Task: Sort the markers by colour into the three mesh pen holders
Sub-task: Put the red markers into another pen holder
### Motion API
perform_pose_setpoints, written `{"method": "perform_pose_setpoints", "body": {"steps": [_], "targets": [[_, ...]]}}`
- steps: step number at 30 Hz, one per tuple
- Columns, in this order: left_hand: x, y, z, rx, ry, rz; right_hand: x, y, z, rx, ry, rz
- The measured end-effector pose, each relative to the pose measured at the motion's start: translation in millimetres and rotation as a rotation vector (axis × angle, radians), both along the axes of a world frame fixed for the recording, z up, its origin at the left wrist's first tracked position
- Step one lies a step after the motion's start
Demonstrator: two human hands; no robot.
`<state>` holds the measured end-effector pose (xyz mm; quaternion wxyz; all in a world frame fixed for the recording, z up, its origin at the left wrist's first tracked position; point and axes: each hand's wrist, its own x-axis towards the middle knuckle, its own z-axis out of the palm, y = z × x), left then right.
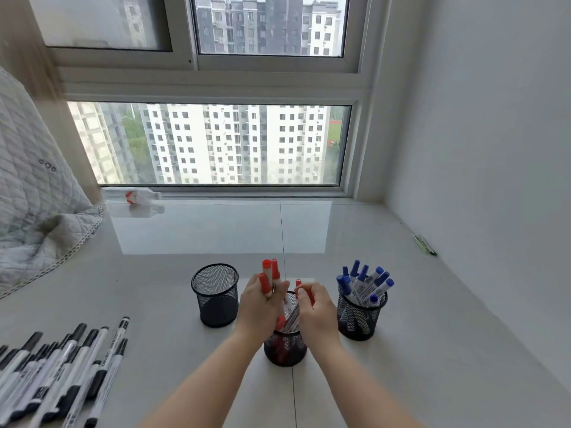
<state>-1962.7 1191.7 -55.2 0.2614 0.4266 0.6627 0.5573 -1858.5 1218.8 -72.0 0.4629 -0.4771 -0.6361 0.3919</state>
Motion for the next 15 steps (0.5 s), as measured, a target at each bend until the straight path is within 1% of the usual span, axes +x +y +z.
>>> {"method": "perform_pose_setpoints", "body": {"steps": [2,6,7,9,11,12,15], "targets": [[-1.6,-0.1,-2.4,-0.044,0.056,0.016,-0.4,-1.4,0.0,0.024,-0.021,0.004],[1.2,4.3,-1.8,-0.142,0.022,0.064,-1.4,-3.3,3.3,0.044,-0.045,-0.003],[2.4,4.3,0.1,-0.127,0.018,0.108,-1.3,-3.7,3.9,0.042,-0.048,0.000],[3.3,1.1,6.2,-0.020,0.057,0.211,-0.3,-5.1,4.3,0.059,-0.067,0.018],[2.0,-3.2,9.6,0.125,0.142,0.202,1.3,-7.2,3.4,0.095,-0.110,0.055],[1.9,-5.0,11.1,0.160,0.197,0.171,2.1,-8.0,2.5,0.110,-0.130,0.075],[-1.4,-4.5,14.4,0.127,0.316,0.166,4.5,-7.7,2.3,0.125,-0.161,0.095]]}}
